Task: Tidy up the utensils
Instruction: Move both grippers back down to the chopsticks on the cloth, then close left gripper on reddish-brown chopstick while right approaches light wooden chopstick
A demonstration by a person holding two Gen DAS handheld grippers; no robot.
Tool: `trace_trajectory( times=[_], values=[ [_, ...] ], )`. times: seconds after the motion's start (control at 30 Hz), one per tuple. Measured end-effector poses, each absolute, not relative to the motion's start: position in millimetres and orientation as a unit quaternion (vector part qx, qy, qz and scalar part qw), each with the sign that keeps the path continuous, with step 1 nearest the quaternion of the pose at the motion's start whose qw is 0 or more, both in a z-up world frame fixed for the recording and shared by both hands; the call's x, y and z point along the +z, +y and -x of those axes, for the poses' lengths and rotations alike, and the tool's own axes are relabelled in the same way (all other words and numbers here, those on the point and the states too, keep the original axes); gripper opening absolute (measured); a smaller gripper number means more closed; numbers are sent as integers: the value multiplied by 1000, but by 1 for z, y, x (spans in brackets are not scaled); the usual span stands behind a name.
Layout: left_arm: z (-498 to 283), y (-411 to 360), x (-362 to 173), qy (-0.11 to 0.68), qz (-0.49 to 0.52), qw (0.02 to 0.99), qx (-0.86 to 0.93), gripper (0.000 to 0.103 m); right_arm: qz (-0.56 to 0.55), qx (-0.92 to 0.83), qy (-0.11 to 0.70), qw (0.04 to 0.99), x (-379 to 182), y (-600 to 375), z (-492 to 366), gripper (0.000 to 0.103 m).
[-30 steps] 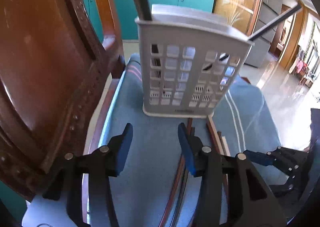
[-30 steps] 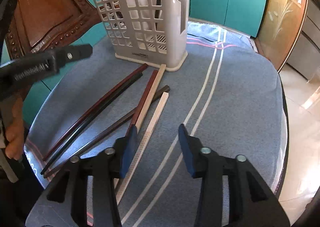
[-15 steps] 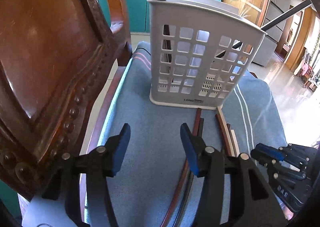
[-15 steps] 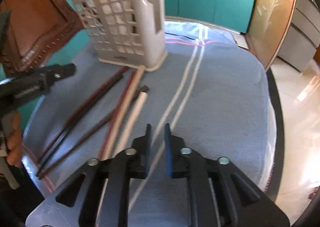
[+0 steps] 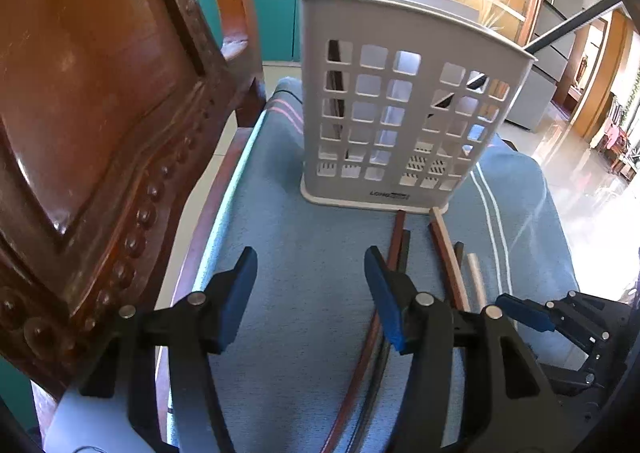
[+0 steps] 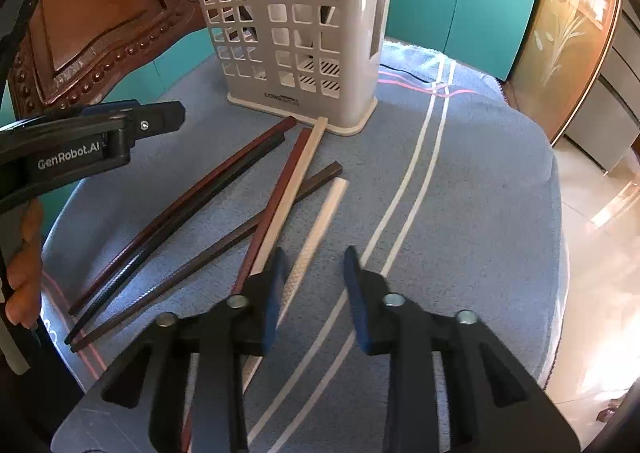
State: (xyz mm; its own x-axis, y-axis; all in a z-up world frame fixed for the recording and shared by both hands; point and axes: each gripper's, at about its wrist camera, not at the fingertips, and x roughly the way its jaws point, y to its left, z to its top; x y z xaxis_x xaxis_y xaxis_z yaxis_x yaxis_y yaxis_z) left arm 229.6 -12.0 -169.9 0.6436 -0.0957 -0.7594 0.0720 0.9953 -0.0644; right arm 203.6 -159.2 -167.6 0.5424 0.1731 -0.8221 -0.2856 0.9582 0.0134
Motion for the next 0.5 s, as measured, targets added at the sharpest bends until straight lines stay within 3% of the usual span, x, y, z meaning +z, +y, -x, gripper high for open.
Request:
trace_trajectory(
  times=[0.13, 0.5],
  values=[
    [-229, -12, -171, 421, 13, 906, -47, 56, 56, 129, 468, 872, -167, -164, -206, 15],
    [-226, -17, -176, 429, 1, 901, -62, 58, 44, 83, 478, 873, -167, -195, -220, 17]
  ],
)
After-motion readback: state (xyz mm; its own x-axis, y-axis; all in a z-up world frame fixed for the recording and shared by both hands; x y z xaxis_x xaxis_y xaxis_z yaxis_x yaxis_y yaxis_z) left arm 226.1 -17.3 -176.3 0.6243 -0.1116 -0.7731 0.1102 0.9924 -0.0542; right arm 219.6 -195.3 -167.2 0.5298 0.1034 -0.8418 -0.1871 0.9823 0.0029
